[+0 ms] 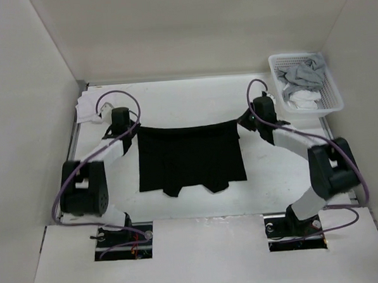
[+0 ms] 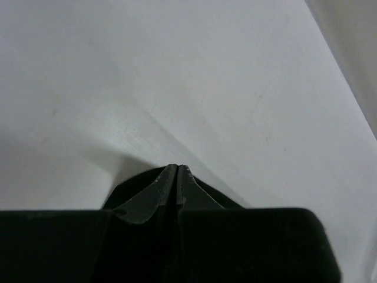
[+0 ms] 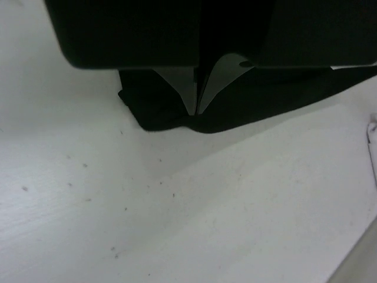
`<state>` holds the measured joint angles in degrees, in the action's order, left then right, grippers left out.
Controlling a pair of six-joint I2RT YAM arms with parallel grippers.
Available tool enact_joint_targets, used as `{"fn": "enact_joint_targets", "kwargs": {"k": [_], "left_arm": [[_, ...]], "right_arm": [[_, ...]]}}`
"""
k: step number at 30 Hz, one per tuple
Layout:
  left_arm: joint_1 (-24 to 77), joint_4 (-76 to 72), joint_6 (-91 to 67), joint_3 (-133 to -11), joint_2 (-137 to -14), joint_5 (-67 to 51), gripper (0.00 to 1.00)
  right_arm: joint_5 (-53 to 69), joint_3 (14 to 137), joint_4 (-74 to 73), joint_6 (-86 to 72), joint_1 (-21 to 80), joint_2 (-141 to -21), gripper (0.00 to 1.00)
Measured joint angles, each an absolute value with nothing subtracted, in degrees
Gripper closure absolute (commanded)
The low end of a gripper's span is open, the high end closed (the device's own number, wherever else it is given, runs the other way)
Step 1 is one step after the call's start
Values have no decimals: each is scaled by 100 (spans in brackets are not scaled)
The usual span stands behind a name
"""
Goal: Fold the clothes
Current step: Fold the tank top
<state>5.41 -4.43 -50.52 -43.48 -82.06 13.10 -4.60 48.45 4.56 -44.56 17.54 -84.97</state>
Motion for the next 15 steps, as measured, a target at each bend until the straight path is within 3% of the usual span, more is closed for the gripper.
{"fn": "enact_joint_targets", "kwargs": {"k": [6,10,15], "left_arm": [[440,-1028,-5076,-5837,-9880,1114,99],[379,-1271,-5096,-5690,-9657,1044,99],[366,-1702,-5227,-4416,-8510,1000,99]], "right_arm": [[231,6530,803,-4506,1376,-10302,100],[349,6388,1033,-4508,1299,-10114,100],[379,5299,1345,-4598,1315,-9172,100]]}}
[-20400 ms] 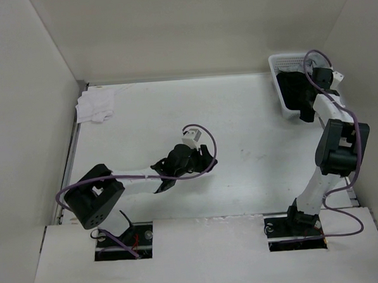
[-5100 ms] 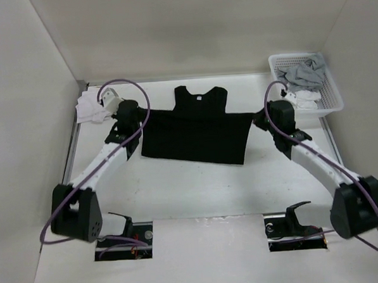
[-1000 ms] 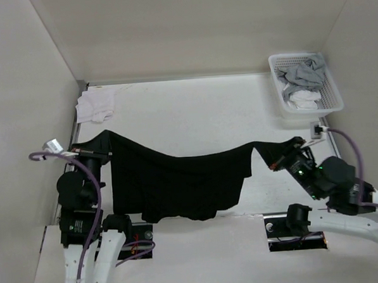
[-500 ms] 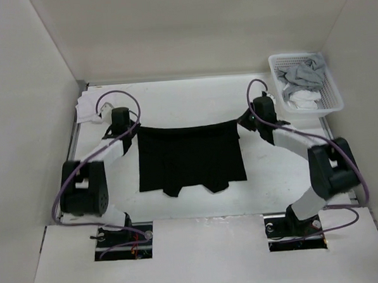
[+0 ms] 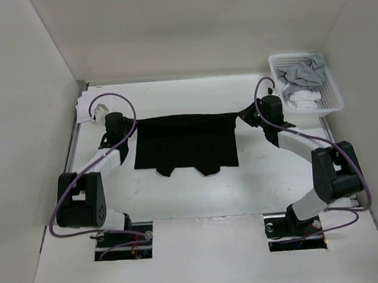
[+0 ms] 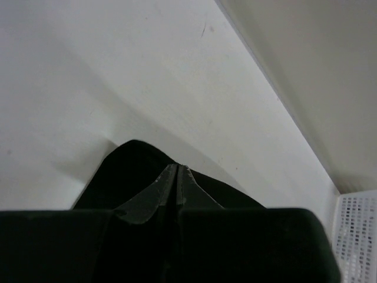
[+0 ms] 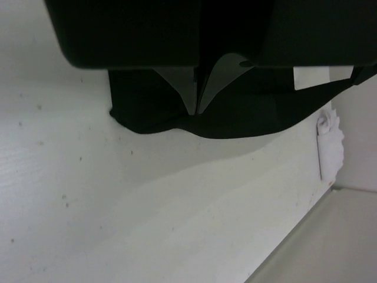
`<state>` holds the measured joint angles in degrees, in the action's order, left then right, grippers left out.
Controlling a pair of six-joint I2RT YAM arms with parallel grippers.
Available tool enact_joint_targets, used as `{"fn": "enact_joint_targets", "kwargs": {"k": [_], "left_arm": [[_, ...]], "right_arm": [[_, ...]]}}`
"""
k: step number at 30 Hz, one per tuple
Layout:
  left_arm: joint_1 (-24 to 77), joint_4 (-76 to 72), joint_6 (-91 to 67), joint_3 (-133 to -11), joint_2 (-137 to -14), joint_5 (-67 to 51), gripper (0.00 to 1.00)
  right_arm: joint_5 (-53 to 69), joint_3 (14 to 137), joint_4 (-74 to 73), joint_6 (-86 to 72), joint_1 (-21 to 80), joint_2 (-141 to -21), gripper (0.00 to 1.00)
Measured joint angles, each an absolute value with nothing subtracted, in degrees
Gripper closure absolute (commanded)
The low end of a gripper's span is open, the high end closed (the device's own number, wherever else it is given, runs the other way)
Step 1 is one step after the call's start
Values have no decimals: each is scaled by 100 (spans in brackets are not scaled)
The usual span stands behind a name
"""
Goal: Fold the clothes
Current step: Fold the tank top
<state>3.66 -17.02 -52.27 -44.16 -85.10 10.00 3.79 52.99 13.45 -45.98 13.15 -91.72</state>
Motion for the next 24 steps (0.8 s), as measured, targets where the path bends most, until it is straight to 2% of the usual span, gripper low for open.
{"fn": "enact_joint_targets", "kwargs": {"k": [8,15,21,24], "left_arm": [[69,-1828,-5384,-2738,-6729,668,99],[-456,-1441,-5446,-1890,-4890,73,99],[-954,-1009,-5448,-1251,-4368,-346,98],[-1114,-760,-5448,-895,-4254,-499,94]], "right_arm": [[215,3573,1551,-4674,1507,-7620,100],[-49,2502,1466,-4740,1968,-6187,100],[-292,1728,1122,-4939,2606,-5653,99],[-364,1514,961,-5070,2751,-5669,97]]}}
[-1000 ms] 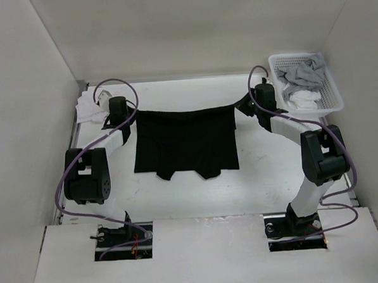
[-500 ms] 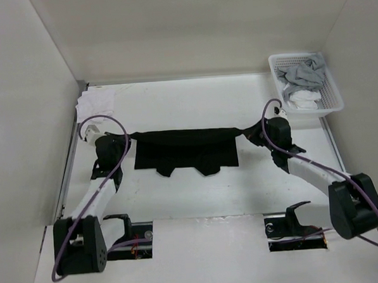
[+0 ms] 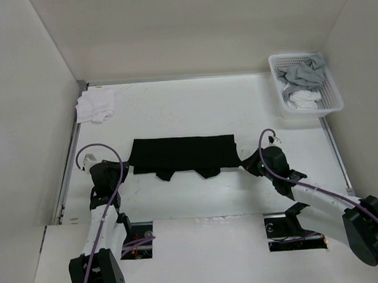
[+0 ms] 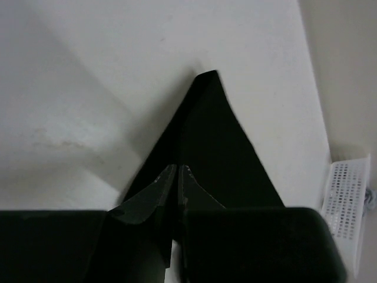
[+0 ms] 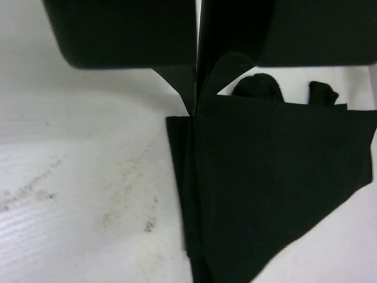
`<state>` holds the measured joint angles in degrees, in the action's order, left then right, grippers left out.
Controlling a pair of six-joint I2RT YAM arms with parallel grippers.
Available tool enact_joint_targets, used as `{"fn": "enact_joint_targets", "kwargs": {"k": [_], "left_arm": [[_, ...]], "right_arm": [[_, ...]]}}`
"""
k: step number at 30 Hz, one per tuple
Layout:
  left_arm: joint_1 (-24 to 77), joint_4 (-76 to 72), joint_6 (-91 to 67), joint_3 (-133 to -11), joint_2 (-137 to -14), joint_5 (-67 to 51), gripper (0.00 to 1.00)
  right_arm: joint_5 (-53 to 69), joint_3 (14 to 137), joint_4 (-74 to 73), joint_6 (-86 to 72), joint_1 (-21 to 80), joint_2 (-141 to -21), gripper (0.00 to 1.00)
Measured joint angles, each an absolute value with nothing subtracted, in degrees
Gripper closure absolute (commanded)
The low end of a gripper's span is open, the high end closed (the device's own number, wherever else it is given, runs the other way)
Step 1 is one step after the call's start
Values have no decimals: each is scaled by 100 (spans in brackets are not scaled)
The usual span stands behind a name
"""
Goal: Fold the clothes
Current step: Fold the tank top
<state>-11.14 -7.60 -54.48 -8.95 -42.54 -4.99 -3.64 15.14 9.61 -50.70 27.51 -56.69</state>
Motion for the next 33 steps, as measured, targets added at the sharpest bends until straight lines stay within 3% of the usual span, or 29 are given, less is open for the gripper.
{"fn": "enact_joint_targets", "kwargs": {"k": [2,3,6,9,13,17,20,24,26,29,33], "left_arm": [[-1225,-585,-5450,-679,-4152,-576,86],[-1284,-513,-5452,-598,-4106,-613,79],[-1500,-316,-5454,-489,-3933,-718,73],[-1660,-276,-5465,-493,-3708,-755,73],[-1365,-355,-5531,-650,-3787,-655,73],[-416,-642,-5583,-888,-4143,-320,73],[303,-812,-5579,-1022,-4307,1,73],[921,-989,-5546,-1201,-4460,386,73],[1125,-1100,-5529,-1262,-4515,530,73],[1341,-1240,-5509,-1310,-4582,655,73],[1686,-1483,-5507,-1330,-4823,768,73]], "right_arm": [[-416,1455,921,-5142,2766,-5732,89],[-436,1431,915,-5168,2773,-5765,80],[-493,1398,816,-5207,2779,-5749,59],[-545,1413,755,-5120,2766,-5669,51],[-508,1688,825,-4934,2617,-6145,48],[-298,2073,1288,-4869,2499,-7231,48],[-1,2261,1911,-4956,2467,-7846,55],[311,2265,2711,-5269,2464,-8466,85],[340,2209,2897,-5428,2464,-8578,92],[259,1955,2928,-5561,2460,-8278,94],[-30,1675,2235,-5522,2401,-6724,95]]}}
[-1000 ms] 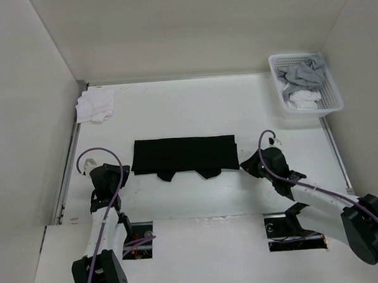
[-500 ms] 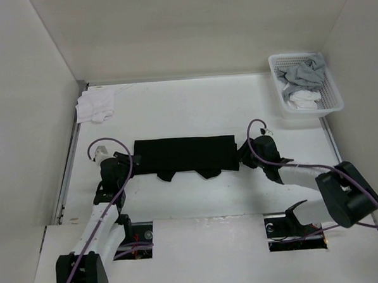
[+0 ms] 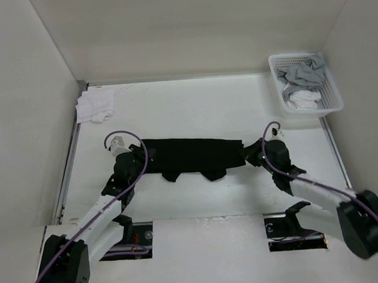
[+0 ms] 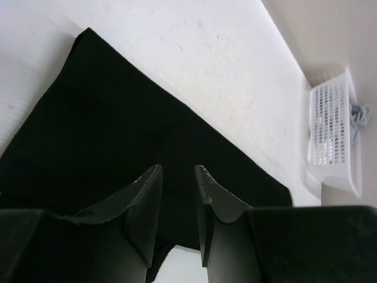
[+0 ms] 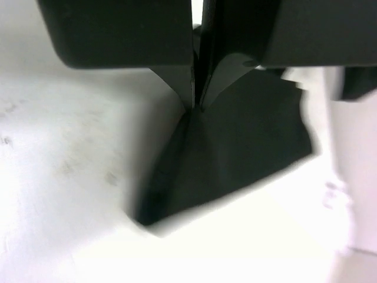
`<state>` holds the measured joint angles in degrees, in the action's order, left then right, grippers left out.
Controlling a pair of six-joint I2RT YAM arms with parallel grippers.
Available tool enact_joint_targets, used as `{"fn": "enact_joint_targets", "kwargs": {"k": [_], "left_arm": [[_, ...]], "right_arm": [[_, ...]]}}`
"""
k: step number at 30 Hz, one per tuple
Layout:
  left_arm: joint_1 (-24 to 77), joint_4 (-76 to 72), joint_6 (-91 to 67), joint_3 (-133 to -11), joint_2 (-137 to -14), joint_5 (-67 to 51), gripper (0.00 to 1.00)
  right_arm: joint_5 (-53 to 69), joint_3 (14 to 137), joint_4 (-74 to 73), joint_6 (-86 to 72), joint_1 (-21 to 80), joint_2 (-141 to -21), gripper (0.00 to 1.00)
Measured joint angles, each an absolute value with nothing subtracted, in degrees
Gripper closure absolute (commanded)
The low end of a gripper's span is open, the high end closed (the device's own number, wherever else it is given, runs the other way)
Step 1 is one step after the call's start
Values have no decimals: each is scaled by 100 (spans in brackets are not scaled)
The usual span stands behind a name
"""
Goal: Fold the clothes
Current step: Fold the tank top
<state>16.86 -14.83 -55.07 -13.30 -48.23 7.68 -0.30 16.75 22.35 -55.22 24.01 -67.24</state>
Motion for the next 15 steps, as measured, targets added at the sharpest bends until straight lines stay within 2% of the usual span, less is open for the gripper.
{"fn": "enact_joint_targets", "kwargs": {"k": [4,7,11,15], "left_arm": [[2202,-1800,-5509,-1350,-5308,897,72],[2512,-2045,-5511,-1352,-5651,952,71],[2644,-2224,-5513,-1354,-5808,987,71],[2630,-2355,-5513,-1354,-5756,993,70]], "right_arm": [[-386,1831,1249,-5194,2394,-4856,95],[-707,2333,425,-4849,2488,-4272,95],[-1133,3240,-266,-4418,3118,-4630,94],[-1533,4313,-626,-4007,4032,-5754,94]]}}
